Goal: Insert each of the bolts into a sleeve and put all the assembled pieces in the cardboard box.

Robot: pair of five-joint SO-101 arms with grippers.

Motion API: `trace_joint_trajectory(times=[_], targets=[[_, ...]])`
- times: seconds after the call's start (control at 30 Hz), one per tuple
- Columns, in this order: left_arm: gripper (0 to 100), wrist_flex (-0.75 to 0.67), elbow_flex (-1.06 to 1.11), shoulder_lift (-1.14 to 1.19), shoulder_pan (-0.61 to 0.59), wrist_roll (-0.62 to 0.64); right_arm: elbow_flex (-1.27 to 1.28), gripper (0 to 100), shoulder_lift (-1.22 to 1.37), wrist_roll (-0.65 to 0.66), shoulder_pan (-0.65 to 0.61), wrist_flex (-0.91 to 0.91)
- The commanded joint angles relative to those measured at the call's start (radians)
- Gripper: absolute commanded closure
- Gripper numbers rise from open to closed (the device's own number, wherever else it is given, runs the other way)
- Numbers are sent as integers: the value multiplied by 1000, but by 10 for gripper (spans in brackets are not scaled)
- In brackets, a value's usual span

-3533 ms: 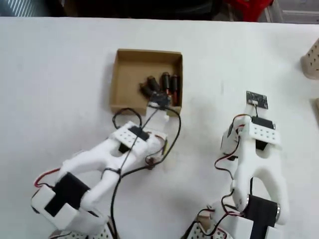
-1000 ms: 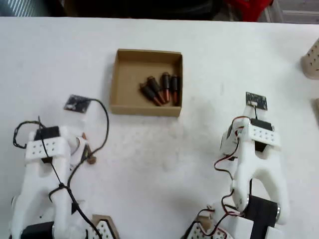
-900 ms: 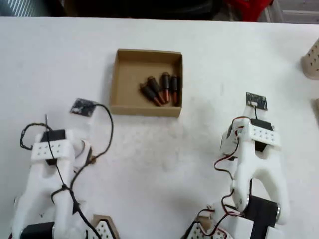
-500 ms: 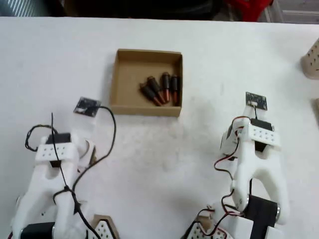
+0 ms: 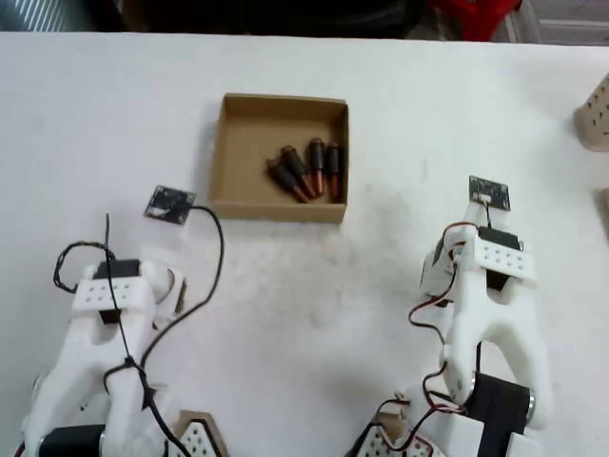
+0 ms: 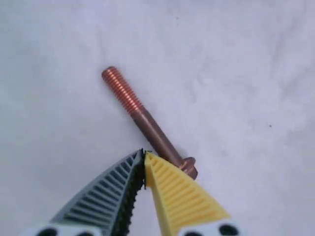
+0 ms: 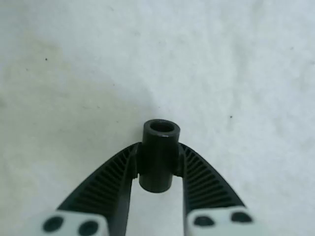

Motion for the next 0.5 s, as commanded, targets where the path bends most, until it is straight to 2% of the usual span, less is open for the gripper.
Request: trace_joint_trajectory(times=[0.0,0.17,0.47], targets=[[977,-46,-8,4,45,38,-5,981,-30,11,7,-8],[977,-49,-5,5,81,48,-5,981,-30,11,7,-8],[977,-43,-11,53,73,40,-5,981,-30,11,7,-7]])
